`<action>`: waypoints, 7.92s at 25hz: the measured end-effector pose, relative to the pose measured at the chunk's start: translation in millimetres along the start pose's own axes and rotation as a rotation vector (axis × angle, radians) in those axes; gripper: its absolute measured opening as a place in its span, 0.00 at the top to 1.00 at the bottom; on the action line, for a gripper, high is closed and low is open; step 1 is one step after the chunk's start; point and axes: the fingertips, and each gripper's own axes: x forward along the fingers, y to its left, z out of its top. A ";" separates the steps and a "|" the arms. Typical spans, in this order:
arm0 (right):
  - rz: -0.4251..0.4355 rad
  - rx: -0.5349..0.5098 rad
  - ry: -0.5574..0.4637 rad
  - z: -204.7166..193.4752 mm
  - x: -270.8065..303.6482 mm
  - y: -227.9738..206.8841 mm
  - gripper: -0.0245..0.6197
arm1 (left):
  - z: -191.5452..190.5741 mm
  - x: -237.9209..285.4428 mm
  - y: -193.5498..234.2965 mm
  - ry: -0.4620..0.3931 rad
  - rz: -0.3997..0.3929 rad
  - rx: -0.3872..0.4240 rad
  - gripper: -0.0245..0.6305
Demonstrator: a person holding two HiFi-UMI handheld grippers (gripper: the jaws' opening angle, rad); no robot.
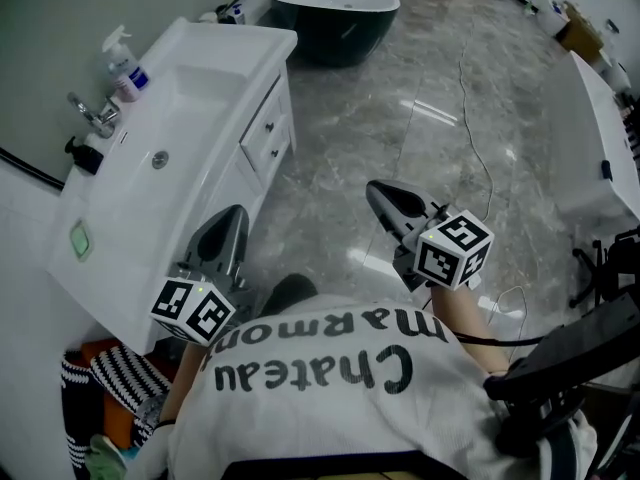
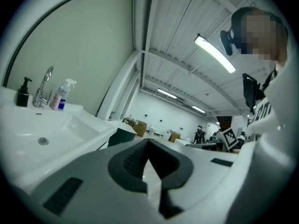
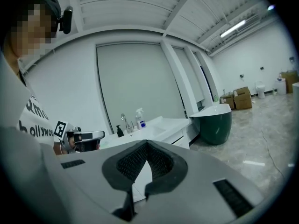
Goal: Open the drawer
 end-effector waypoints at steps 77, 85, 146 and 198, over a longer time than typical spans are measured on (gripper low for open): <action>0.897 -0.191 0.566 0.5 365.6 -149.8 0.95 | -25.4 196.6 120.5 -0.103 0.849 -0.254 0.95; 0.881 -0.248 0.712 -76.3 404.6 -182.1 0.95 | -90.0 181.9 109.2 -0.082 1.037 -0.349 0.95; 0.435 -0.323 0.967 -272.5 518.9 -216.2 0.74 | -174.6 110.8 117.4 -0.038 1.260 -0.483 0.95; 0.425 -0.457 1.094 -285.7 432.7 -250.4 0.77 | -209.2 117.9 38.7 -0.066 1.217 -0.617 0.95</action>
